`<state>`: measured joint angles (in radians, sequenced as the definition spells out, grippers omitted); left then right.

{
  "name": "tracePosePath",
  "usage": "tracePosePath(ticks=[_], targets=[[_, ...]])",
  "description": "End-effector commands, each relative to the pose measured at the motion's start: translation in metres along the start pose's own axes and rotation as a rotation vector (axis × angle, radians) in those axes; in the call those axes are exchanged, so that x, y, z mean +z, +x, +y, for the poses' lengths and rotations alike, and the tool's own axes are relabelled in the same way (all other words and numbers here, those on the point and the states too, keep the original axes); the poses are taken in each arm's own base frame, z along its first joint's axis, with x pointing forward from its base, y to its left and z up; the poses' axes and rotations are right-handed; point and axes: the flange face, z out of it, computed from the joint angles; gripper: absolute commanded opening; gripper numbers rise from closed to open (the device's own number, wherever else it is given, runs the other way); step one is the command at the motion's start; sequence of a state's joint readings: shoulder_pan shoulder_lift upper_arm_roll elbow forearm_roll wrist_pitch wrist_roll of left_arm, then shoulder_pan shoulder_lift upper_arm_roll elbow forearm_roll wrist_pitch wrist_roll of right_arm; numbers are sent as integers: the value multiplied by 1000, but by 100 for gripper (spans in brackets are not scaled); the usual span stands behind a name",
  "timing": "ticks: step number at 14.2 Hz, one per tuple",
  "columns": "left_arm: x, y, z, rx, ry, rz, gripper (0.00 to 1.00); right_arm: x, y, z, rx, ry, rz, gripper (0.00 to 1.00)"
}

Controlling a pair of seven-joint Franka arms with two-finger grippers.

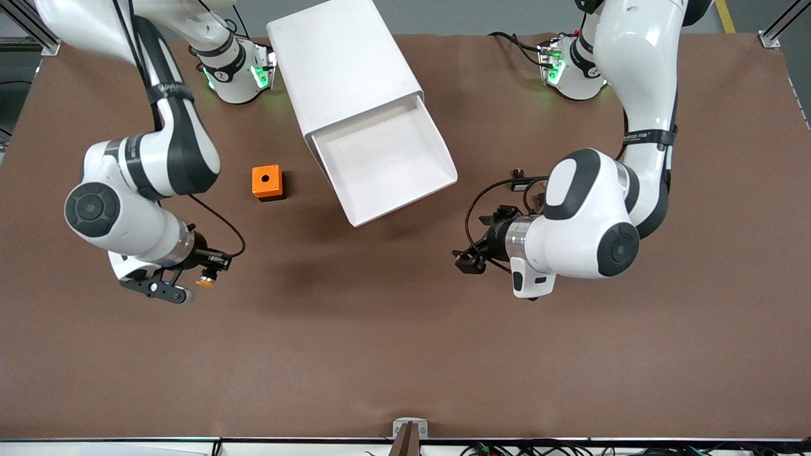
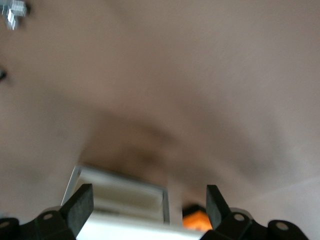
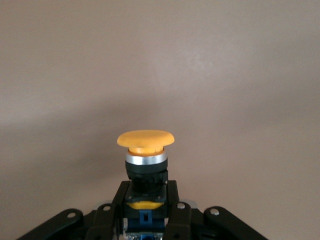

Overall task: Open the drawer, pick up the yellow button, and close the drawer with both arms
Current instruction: 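Set the yellow button on the table while the left gripper reaches the drawer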

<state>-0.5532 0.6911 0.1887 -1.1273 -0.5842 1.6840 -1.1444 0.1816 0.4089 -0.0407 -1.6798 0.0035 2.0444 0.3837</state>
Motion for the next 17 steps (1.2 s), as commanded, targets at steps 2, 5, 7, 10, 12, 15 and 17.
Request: tracePosePath(ticks=[2,5,7,10,12,15,17], targets=[[1,-20,12,128,-21,232,99,55,32,68,-120,-33,29,0],[15,-47,21,222,-5,322,99,101,54,119,-173,-30,53,0],[33,-65,24,256,16,331,99,133,62,145,-180,-19,54,0],[56,-95,27,295,41,324,99,149,65,136,-178,-14,59,0],[69,-106,27,306,56,319,99,164,72,132,-169,-3,52,0],[87,-130,27,338,75,315,99,172,71,115,-160,18,42,0],[102,-152,27,371,90,313,99,177,71,114,-158,19,36,4]])
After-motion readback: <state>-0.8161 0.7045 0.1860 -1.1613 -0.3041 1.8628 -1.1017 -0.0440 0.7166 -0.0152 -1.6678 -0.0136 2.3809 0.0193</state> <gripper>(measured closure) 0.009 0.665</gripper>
